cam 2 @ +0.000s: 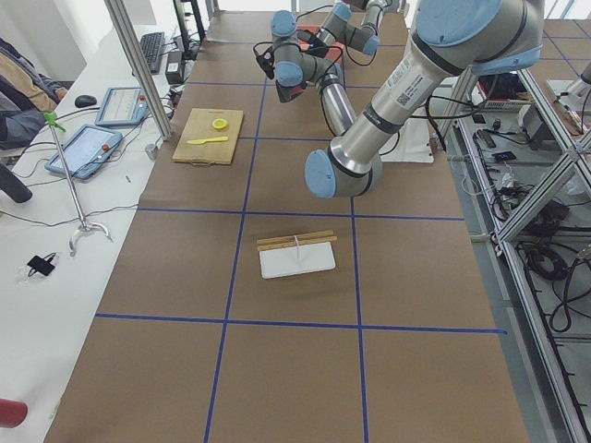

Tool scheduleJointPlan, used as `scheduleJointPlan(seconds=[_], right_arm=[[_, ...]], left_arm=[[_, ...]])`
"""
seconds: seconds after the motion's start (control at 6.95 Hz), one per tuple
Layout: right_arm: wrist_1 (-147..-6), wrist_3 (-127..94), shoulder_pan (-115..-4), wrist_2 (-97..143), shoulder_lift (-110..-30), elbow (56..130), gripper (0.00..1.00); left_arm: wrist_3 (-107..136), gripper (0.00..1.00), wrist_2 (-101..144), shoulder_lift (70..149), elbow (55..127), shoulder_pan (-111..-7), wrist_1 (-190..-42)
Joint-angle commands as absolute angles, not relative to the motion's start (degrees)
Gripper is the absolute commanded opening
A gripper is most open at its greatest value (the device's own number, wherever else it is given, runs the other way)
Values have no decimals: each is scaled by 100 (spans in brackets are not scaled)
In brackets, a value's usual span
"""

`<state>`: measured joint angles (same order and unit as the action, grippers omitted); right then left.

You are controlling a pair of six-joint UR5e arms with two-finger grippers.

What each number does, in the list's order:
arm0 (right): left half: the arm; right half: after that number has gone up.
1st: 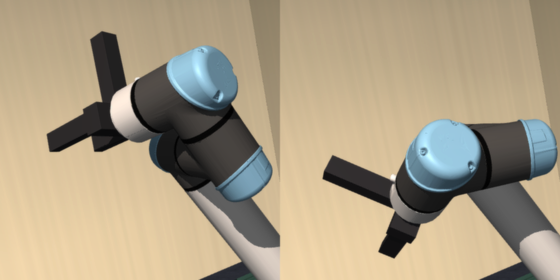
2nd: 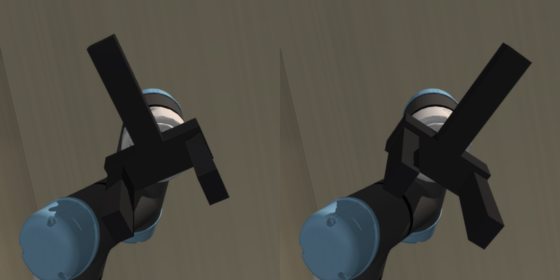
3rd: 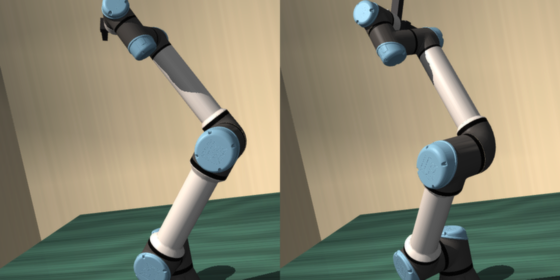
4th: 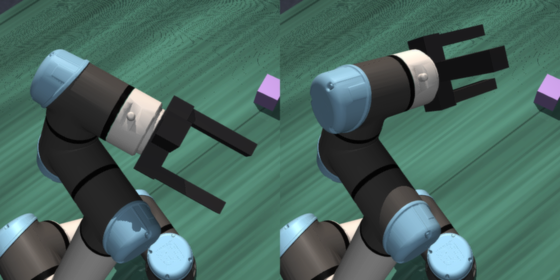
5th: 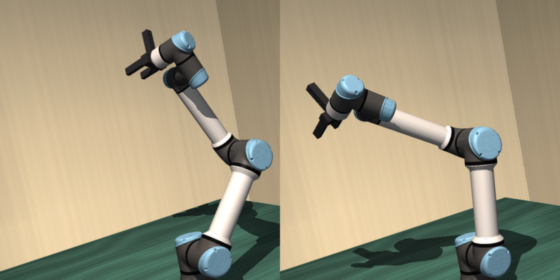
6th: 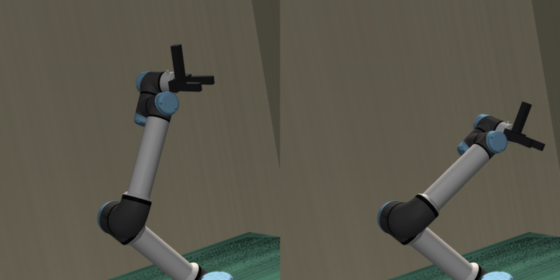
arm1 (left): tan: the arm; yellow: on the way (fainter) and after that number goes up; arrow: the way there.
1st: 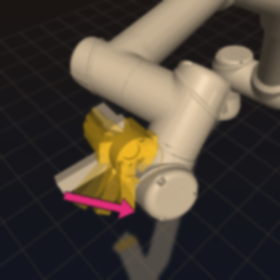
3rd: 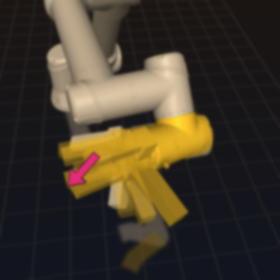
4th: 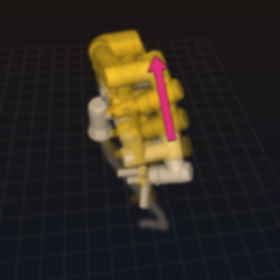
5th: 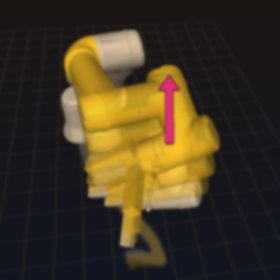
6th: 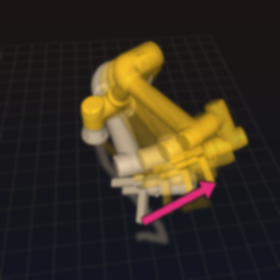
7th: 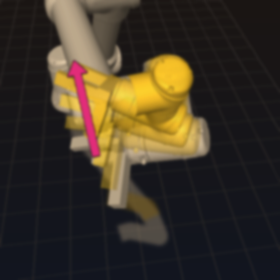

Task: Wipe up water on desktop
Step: 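Bring the right gripper to the cloth and grasp it from the left gripper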

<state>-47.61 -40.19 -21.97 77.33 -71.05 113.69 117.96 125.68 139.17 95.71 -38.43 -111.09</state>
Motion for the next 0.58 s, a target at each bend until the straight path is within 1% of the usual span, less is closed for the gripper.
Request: scheduleJointPlan(seconds=[0.0, 0.14, 0.29, 0.43], right_arm=[[-4746, -4210, -2189, 7734, -7137, 11391, 0], [-4737, -4219, -2188, 7743, -7145, 11399, 0], [-4720, -4236, -2188, 7761, -7163, 11426, 0], [-4789, -4428, -2188, 7761, -7180, 11556, 0]], left_arm=[[11795, 0, 12568, 13913, 9589, -3841, -11109], [11778, 0, 12568, 13904, 9589, -3841, -11118], [11743, 15, 12568, 13896, 9589, -3841, -11118], [11690, 64, 12525, 13887, 9589, -3858, -11109]])
